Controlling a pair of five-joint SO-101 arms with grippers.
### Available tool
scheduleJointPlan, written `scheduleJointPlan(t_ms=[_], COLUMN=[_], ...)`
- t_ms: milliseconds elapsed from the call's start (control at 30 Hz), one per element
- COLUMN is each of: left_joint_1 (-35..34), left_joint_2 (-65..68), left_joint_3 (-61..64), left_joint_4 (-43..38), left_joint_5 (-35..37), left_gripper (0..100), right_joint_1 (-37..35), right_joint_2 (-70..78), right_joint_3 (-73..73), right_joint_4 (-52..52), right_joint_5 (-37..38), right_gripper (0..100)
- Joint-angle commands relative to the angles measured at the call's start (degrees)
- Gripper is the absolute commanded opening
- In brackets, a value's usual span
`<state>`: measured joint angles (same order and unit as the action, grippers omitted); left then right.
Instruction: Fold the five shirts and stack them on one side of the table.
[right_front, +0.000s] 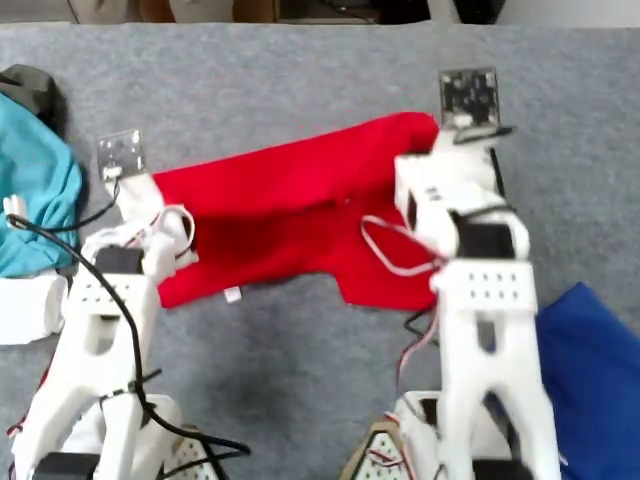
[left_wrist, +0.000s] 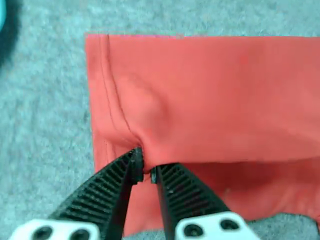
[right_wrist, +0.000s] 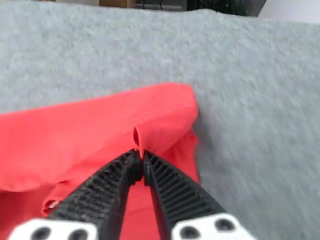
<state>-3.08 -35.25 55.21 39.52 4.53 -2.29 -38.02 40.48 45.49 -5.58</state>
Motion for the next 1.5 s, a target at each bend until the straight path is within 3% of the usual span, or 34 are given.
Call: scheduleJointPlan(t_ms=[0,167,767,1467], left_joint_1=[-0.7,-0.8,-0.3,-0.1], left_joint_2=[-2.8,-5.0,-6.3,-6.1], left_joint_3=[0.3,0.4,4.6,7.4], left_joint_4=[0.8,5.2,5.7,5.5], left_joint_5=[-0.4,-0.5,-2.5,-7.3], left_gripper=[2,2,2,2], right_joint_1=[2.5,5.7,5.7,6.7], right_joint_2=[-7.3,-14.8,-40.1,-45.1], right_joint_3=[3.6,10.9,30.7,39.6], right_joint_4=[1.3,3.3,14.4,14.5], right_joint_5=[1.3,4.0,4.7,4.5], right_gripper=[0.5,0.5,0.5,0.5])
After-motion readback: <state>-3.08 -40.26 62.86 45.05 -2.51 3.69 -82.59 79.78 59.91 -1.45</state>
